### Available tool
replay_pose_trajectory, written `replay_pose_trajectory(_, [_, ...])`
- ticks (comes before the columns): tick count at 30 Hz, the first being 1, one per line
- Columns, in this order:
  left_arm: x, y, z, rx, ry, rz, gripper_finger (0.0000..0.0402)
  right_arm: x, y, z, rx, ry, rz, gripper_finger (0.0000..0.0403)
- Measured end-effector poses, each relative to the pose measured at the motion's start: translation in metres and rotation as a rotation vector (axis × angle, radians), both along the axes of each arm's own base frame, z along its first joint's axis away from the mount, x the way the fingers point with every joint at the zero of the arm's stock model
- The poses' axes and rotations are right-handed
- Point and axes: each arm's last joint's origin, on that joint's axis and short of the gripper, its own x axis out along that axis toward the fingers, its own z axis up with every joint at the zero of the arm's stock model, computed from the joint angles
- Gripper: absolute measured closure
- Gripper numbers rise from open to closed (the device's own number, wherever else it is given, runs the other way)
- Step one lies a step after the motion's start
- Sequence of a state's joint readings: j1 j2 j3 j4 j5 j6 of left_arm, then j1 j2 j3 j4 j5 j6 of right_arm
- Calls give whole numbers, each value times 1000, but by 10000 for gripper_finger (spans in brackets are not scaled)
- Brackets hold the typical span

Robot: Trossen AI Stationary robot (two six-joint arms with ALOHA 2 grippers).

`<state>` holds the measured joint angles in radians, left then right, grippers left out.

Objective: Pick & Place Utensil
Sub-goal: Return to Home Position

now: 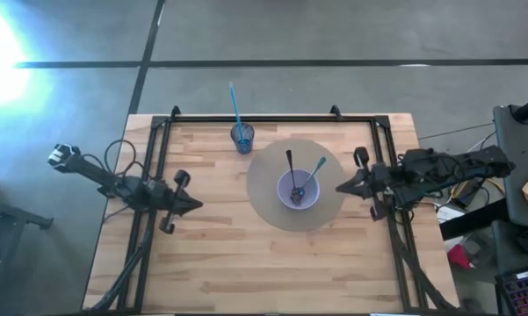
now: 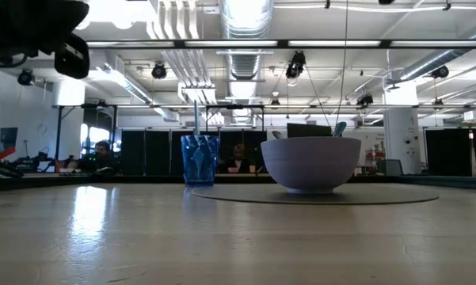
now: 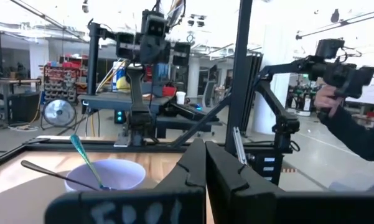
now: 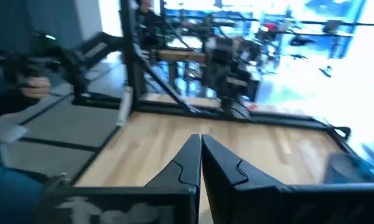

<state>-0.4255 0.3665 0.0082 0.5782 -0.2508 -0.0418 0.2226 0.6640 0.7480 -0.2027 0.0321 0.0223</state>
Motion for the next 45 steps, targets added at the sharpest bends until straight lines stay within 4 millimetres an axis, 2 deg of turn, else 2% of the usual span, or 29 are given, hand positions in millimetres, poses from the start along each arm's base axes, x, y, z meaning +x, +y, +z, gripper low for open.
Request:
replay_pose_trajectory(3, [-1,1,-2,7,24,0,401,-2,-2,-18,-9,16,-52,394])
replay_pose_trajectory(11, [-3,1,-7,32,63,1,401,3,-1,-68,18,-9,-56,394])
replay_pose_trajectory(15, [-3,1,-8,50,79,3,401,4,-3,-87,19,-25,-72,394])
replay_pose_trajectory(18, [-3,2,-8,79,69,17,401,3,-10,-100,5,-9,-151,394])
replay_pose_trajectory(22, [-3,4,-7,101,57,93,401,-2,-24,-105,-7,-17,-289,394])
replay_pose_trajectory(29, [-5,8,-7,131,55,162,401,-12,-39,-112,26,-50,-326,394])
replay_pose_trajectory(41, [-5,9,-13,103,125,170,401,-15,-40,-143,59,-77,-335,394])
replay_pose_trajectory(45, [-5,9,-14,103,130,170,401,-18,-40,-148,67,-94,-335,394])
